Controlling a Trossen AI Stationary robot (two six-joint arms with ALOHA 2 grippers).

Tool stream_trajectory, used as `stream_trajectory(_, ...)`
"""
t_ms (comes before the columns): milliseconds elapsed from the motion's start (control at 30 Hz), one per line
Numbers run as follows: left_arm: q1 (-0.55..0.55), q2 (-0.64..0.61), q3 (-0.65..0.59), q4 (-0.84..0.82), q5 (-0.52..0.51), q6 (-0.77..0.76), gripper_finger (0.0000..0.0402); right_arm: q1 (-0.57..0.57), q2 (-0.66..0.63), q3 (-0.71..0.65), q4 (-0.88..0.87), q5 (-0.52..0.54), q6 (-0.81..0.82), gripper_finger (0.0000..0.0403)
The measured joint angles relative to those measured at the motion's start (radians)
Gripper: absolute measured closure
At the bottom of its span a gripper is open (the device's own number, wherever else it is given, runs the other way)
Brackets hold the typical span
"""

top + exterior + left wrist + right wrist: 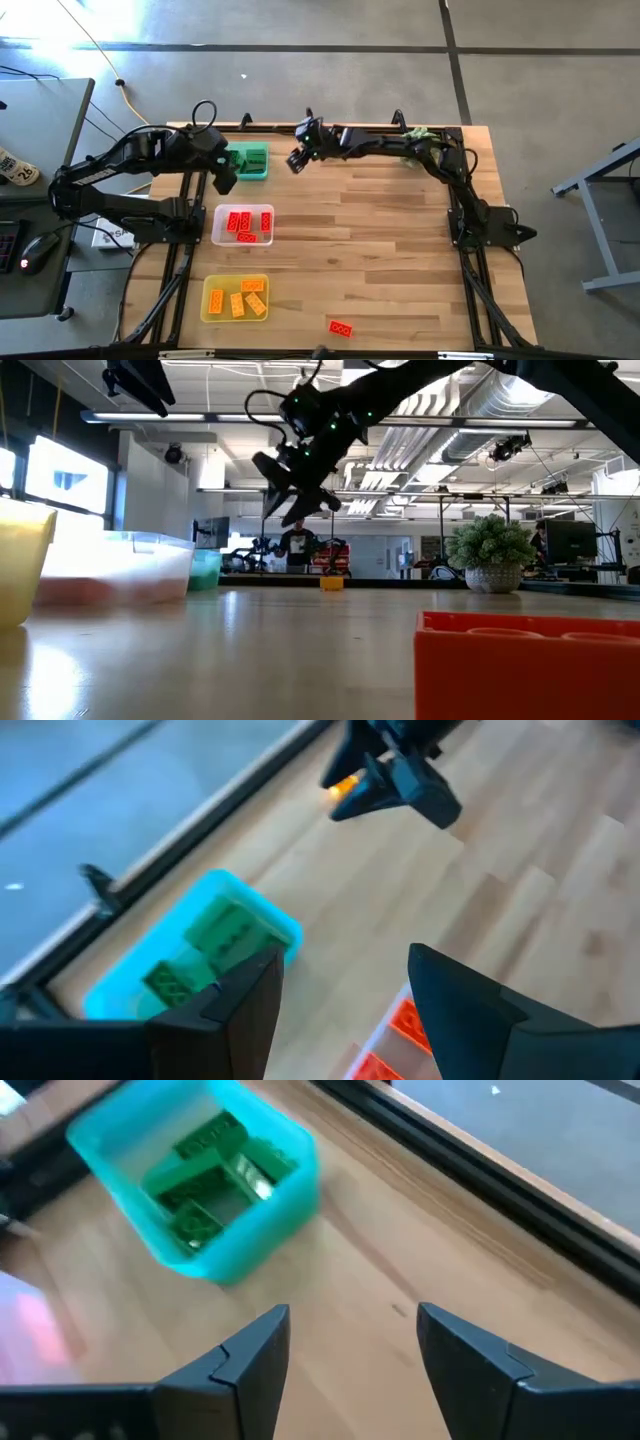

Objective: Sort & place blocks by color
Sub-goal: Put the yellow game piece into the yellow bin

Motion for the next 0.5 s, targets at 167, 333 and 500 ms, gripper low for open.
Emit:
stream_trajectory(167, 0.001, 0.000, 0.000, 0.049, -0.110, -0.004, 0.0199, -0.071, 0.000, 0.000, -0.026, -0.082, -0.073, 0.0189)
stream_trajectory(333, 0.001, 0.000, 0.000, 0.154, -0.165, -0.005, 0.0199, -0.136, 0.000, 0.000, -0.100, -0.121, -0.082, 0.0173)
stream_trajectory(500, 0.000, 0.000, 0.000, 0.285, -0.237, 0.042, 0.0199, -0.187, 0.000, 0.000, -0.191, -0.136, -0.119, 0.0171)
